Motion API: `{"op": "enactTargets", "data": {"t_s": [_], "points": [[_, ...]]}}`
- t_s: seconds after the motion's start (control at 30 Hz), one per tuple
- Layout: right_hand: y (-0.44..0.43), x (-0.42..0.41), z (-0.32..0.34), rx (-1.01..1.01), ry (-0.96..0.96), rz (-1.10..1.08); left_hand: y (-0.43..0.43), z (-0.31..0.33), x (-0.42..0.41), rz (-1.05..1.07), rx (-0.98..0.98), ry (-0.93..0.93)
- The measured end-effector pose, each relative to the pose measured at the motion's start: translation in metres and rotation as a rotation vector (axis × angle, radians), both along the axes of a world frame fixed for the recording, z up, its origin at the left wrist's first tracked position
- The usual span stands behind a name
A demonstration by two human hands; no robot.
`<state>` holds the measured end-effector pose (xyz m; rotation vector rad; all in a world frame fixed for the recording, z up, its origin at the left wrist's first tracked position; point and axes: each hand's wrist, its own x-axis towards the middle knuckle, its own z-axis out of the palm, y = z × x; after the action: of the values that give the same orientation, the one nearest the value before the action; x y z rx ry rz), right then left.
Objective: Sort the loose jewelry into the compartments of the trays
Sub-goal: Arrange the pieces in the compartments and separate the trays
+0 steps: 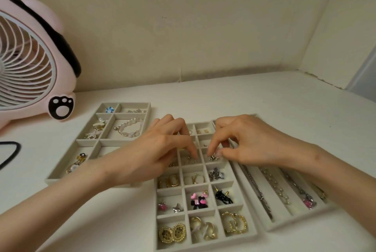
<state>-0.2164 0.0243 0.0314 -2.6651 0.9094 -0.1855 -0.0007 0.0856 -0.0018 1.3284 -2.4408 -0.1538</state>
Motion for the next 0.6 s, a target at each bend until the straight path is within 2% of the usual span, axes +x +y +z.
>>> {"op": "enactTargets", "data": {"t_s": [0.17, 0.3, 0.47, 0.6], "points": [[0.013, 0.000, -0.008, 0.059, -0.005, 0.064, 0.009, -0.004, 0.005, -0.045, 0.031, -0.033], [0.019, 0.008, -0.011, -0.014, 0.049, 0.102, 0.010, -0.005, 0.003, -0.059, 0.013, -0.126], [0.021, 0.017, -0.011, -0.127, 0.142, 0.147, 0.010, -0.005, -0.001, -0.058, -0.108, -0.261], [0.020, 0.018, -0.010, -0.136, 0.156, 0.145, 0.010, -0.004, -0.001, -0.070, -0.136, -0.262]]}}
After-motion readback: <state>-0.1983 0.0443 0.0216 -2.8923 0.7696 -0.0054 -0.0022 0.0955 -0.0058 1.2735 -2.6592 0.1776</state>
